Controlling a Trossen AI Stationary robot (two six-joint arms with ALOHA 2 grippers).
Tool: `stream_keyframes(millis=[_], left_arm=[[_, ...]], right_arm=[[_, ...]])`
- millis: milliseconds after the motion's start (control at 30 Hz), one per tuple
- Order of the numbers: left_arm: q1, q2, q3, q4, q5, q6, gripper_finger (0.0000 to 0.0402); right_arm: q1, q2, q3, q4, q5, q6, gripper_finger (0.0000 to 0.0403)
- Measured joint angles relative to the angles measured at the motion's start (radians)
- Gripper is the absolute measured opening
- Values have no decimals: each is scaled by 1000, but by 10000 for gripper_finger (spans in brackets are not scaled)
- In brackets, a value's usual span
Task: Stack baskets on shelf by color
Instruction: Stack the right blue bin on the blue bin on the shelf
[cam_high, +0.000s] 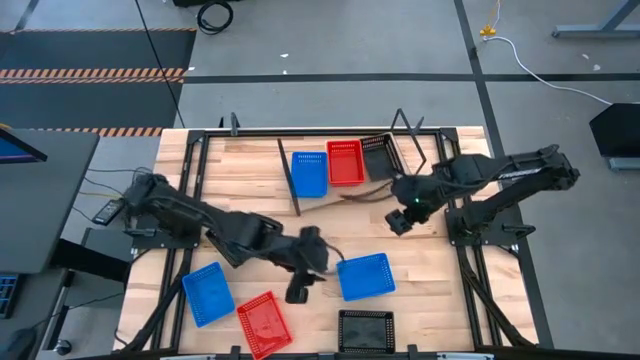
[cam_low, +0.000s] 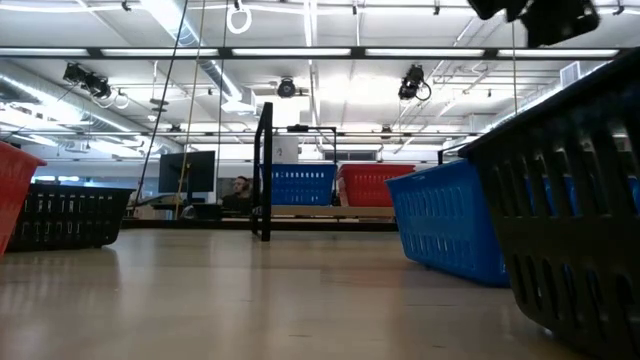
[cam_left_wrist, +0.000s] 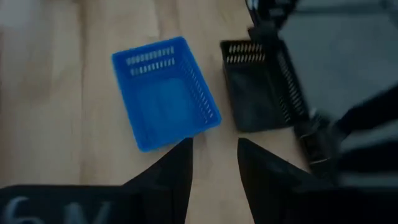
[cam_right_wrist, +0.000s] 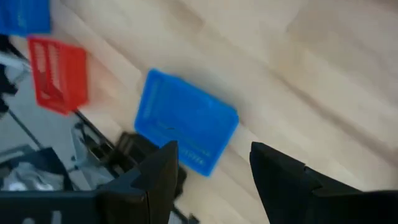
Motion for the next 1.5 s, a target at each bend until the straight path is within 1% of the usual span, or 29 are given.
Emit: stream_keyframes(millis=[67,233,300,367,500,700,800,1000,1067,1233,1300,1367,1433,1467,1500], left_arm=[[-1,42,0,14,0,110,133],[0,142,0,17,-12,342,133],[-2,171,0,37,-35,437,133],[-5,192,0,47,-70,519,134],[1,231,0,74,-80,676,135],[14,287,0,105,-91,886,134],[21,319,0,131,-91,920,133],[30,360,0,131,-91,990,133],[37,370,1,180,-93,992,132],[40,371,1,200,-95,992,128],[46,371,1,199,-95,992,115],[51,371,1,196,-96,966,91],[58,371,1,179,-82,902,56],[61,371,1,169,-68,856,34],[64,371,1,155,-58,806,20]], right_arm=[[33,-1,0,-43,2,16,204],[117,-2,0,-131,62,21,204],[145,-2,0,-149,79,34,204],[174,-2,0,-159,78,81,204],[239,-2,0,-160,76,177,204],[307,-2,0,-158,131,349,204],[326,-2,0,-150,133,422,204],[367,-2,0,-120,146,539,204],[380,-2,0,-114,162,572,204],[399,-1,0,-88,185,609,204],[406,-1,0,-81,194,612,204],[411,-1,0,-81,203,612,204],[414,-1,1,-81,207,611,204],[414,-1,1,-81,207,609,204],[415,-1,1,-81,207,608,204]])
